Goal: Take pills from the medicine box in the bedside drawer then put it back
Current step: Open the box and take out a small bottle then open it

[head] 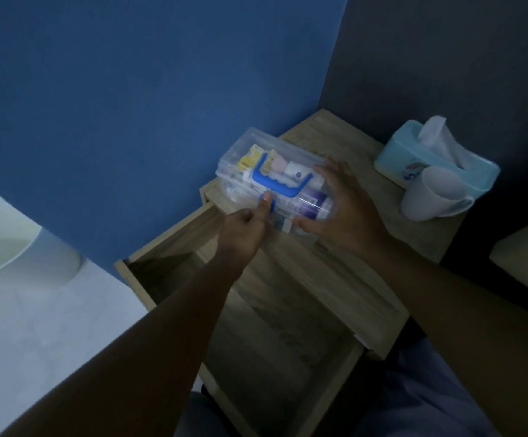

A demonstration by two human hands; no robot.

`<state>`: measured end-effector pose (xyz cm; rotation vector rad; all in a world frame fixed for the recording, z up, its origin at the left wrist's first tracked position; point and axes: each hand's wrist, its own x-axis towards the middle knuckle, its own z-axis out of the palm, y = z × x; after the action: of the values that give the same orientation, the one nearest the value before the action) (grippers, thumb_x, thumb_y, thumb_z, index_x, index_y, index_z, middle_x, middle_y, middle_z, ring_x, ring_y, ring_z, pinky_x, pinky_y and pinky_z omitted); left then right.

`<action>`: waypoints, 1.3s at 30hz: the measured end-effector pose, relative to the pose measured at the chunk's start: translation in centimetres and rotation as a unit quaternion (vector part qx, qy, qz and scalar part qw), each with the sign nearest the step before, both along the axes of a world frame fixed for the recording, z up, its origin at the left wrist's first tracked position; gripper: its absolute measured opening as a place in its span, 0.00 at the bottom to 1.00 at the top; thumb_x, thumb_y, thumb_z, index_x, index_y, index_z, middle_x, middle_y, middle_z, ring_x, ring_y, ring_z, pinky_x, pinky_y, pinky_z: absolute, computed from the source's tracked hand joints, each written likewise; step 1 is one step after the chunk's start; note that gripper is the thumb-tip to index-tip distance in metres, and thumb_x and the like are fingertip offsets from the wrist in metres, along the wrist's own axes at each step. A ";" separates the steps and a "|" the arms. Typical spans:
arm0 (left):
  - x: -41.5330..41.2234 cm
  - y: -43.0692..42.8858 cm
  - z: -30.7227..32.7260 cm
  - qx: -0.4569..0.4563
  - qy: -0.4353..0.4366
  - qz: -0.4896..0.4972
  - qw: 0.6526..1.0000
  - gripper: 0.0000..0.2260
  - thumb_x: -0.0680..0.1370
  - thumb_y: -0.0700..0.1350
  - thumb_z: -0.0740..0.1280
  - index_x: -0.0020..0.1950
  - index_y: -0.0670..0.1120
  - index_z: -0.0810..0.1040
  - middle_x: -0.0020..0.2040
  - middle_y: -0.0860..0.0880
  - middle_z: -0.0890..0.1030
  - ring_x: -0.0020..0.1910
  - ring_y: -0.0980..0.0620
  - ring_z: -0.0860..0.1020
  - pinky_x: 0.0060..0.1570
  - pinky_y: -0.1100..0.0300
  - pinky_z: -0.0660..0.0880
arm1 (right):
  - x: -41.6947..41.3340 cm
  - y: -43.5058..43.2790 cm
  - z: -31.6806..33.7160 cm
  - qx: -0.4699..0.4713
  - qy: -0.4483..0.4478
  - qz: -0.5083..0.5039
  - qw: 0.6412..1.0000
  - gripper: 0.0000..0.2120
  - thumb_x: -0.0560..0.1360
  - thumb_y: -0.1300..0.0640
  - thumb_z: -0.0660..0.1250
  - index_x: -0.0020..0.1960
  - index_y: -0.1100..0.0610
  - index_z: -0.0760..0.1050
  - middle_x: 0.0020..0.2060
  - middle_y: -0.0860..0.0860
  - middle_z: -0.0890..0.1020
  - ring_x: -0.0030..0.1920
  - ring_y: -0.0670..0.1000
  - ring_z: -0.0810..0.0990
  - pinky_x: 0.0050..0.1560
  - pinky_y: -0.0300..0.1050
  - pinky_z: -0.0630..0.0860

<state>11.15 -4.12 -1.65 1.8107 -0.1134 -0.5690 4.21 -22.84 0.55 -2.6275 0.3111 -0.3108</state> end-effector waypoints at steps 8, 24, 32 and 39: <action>0.0 -0.1 -0.9 -0.025 0.009 0.064 0.998 0.19 0.75 0.63 0.64 0.42 0.48 0.81 0.41 0.47 0.85 0.42 0.51 0.83 0.40 0.56 0.79 | 0.0 0.7 0.2 0.033 -0.022 -0.027 0.999 0.45 0.66 0.47 0.81 0.77 0.56 0.65 0.79 0.52 0.64 0.80 0.55 0.61 0.74 0.58 0.69; 0.4 -0.6 0.0 -0.035 0.063 0.076 0.994 0.24 0.71 0.68 0.65 0.43 0.48 0.82 0.39 0.48 0.86 0.44 0.49 0.84 0.51 0.48 0.80 | -0.1 0.6 -0.3 0.004 -0.009 -0.028 1.000 0.46 0.67 0.46 0.79 0.78 0.55 0.63 0.81 0.51 0.60 0.82 0.54 0.55 0.76 0.58 0.65; 0.6 -0.4 -0.4 -0.042 0.058 0.082 0.994 0.10 0.76 0.55 0.66 0.44 0.51 0.82 0.41 0.49 0.86 0.45 0.49 0.84 0.47 0.52 0.81 | -0.1 0.5 -0.1 0.012 -0.004 -0.024 1.000 0.46 0.68 0.47 0.79 0.79 0.56 0.62 0.81 0.53 0.61 0.81 0.55 0.56 0.74 0.60 0.67; 0.2 1.6 -1.3 0.098 -0.033 0.043 0.994 0.19 0.77 0.42 0.67 0.68 0.49 0.72 0.51 0.48 0.81 0.44 0.53 0.81 0.36 0.60 0.76 | 0.4 -0.1 2.3 -0.029 0.059 -0.010 0.998 0.49 0.63 0.40 0.81 0.77 0.53 0.64 0.78 0.52 0.66 0.77 0.54 0.65 0.74 0.52 0.66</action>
<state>11.33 -2.51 -2.94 2.0148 -0.0237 -0.4725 4.59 -22.89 2.86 -2.7078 0.3728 -0.1732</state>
